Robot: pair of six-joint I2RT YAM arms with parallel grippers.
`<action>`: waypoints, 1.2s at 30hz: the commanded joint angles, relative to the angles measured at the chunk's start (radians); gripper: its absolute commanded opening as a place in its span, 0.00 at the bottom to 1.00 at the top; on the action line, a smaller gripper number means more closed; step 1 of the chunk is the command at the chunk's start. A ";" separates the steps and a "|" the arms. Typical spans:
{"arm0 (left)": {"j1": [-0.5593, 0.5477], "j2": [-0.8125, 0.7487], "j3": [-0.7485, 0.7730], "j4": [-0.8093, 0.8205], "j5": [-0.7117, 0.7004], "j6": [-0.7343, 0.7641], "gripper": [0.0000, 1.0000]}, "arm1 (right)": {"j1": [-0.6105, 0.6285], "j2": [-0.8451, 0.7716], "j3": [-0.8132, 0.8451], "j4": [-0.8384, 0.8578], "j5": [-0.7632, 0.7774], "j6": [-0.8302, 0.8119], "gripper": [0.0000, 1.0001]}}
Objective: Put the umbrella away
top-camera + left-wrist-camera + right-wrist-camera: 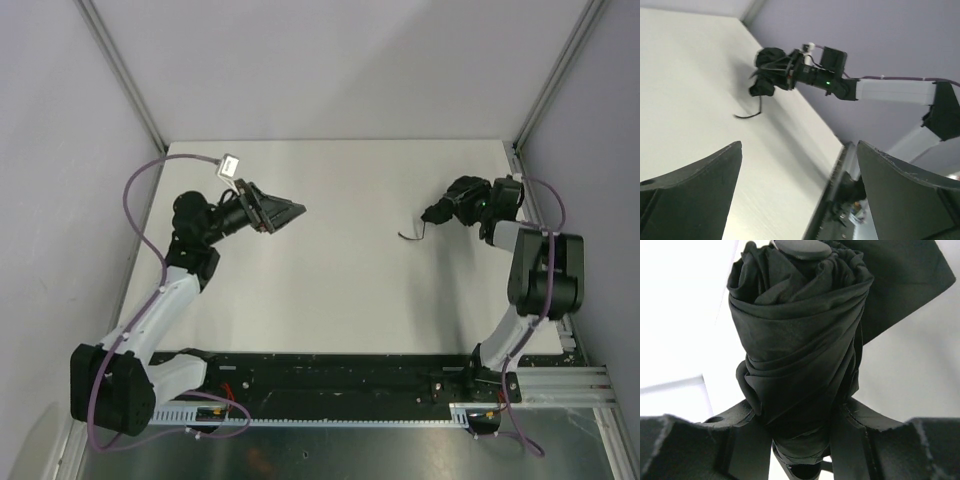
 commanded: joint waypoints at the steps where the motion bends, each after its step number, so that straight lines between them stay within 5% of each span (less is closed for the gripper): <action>1: -0.002 -0.021 0.146 -0.394 -0.209 0.312 0.99 | -0.049 0.190 0.221 0.198 0.030 0.094 0.09; 6: -0.003 -0.032 0.241 -0.631 -0.526 0.484 0.99 | -0.082 0.402 0.457 0.147 0.012 0.067 0.13; 14: -0.001 -0.020 0.292 -0.684 -0.833 0.600 0.99 | -0.116 0.702 0.900 -0.095 -0.045 -0.009 0.22; 17: 0.001 -0.031 0.277 -0.674 -0.907 0.614 0.99 | -0.115 0.756 0.996 -0.176 -0.050 -0.035 0.40; 21: 0.001 -0.071 0.236 -0.627 -0.988 0.645 0.99 | -0.108 0.707 1.047 -0.358 0.063 -0.159 0.88; 24: 0.000 -0.095 0.206 -0.607 -1.012 0.665 0.99 | -0.106 0.663 1.127 -0.592 0.170 -0.288 0.98; 27: -0.003 -0.126 0.178 -0.595 -1.009 0.665 0.99 | -0.105 0.529 1.051 -0.686 0.246 -0.367 0.99; 36: -0.149 -0.230 0.118 -0.564 -1.007 0.666 0.99 | 0.029 -0.080 0.411 -0.639 0.371 -0.422 0.99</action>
